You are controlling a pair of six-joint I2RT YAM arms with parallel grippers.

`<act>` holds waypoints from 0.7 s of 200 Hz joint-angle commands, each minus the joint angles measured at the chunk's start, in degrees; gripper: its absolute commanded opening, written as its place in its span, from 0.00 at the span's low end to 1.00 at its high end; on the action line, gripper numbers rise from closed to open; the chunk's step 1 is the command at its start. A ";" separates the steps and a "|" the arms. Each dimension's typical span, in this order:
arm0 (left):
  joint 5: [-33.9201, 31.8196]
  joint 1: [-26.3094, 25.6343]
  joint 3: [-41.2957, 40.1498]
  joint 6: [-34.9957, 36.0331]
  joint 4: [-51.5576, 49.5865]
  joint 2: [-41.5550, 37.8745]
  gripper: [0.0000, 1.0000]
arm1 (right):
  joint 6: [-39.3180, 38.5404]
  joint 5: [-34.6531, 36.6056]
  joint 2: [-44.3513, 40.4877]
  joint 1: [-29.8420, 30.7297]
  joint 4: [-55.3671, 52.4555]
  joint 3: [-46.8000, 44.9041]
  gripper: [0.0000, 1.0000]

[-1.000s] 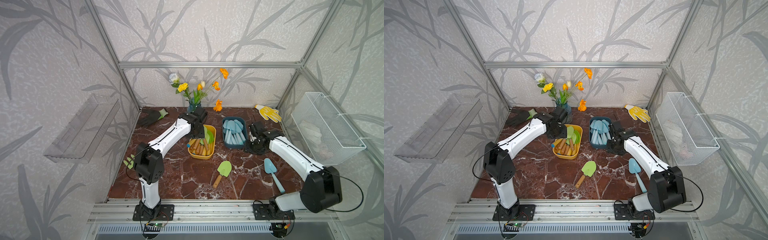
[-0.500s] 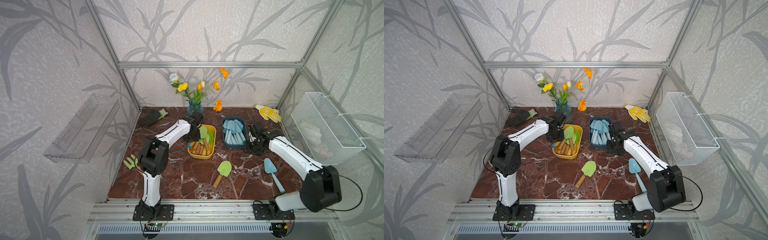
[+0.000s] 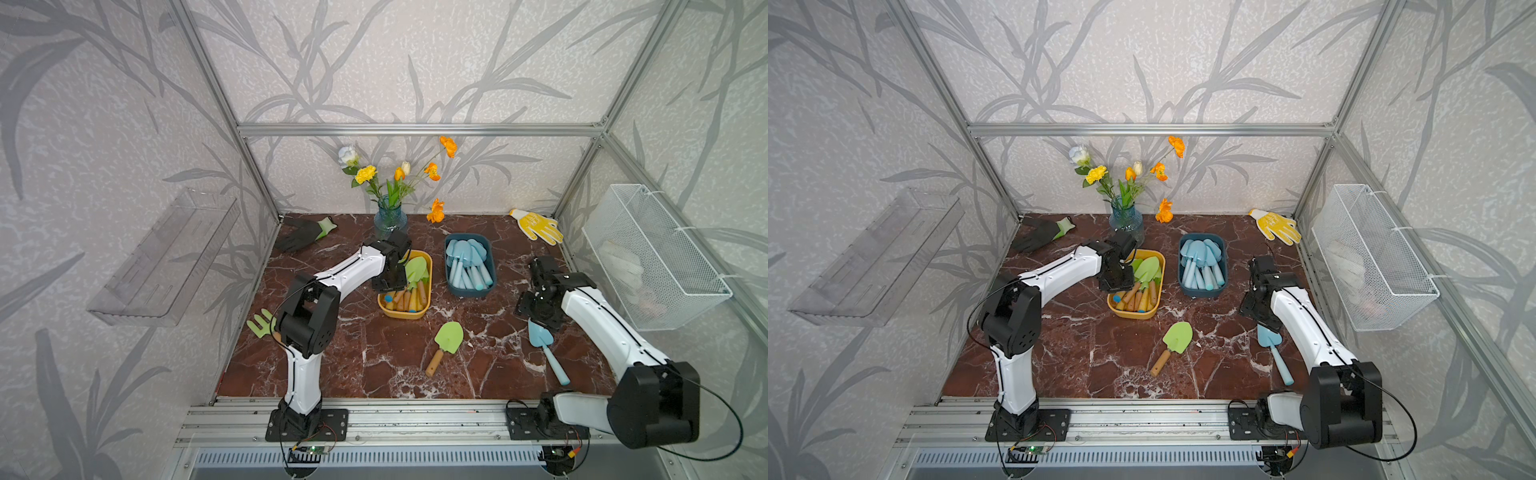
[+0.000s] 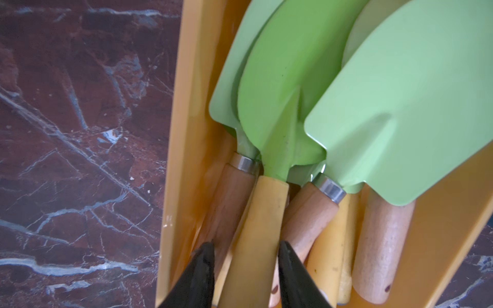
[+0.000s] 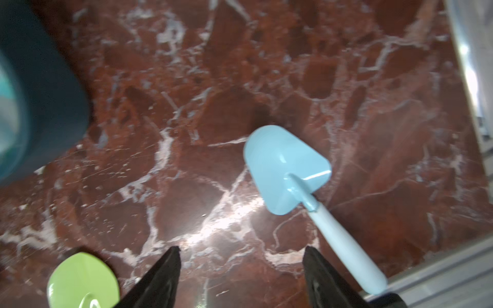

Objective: Sort the small shovels by color and place them into the storage box
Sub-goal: Place the shovel in the storage box, then pick up the shovel from the center of the board.

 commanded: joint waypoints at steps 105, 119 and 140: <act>-0.47 -0.39 2.13 0.28 0.57 -6.82 0.53 | 0.32 -11.53 -1.80 -18.14 7.07 -19.63 0.71; -0.01 -0.45 1.95 0.30 0.39 -6.69 0.53 | 0.79 -12.67 -2.77 -17.35 7.40 -20.98 0.70; 0.37 -0.46 1.75 0.15 0.37 -6.38 0.53 | 2.10 -12.88 -3.38 -15.21 7.51 -21.95 0.67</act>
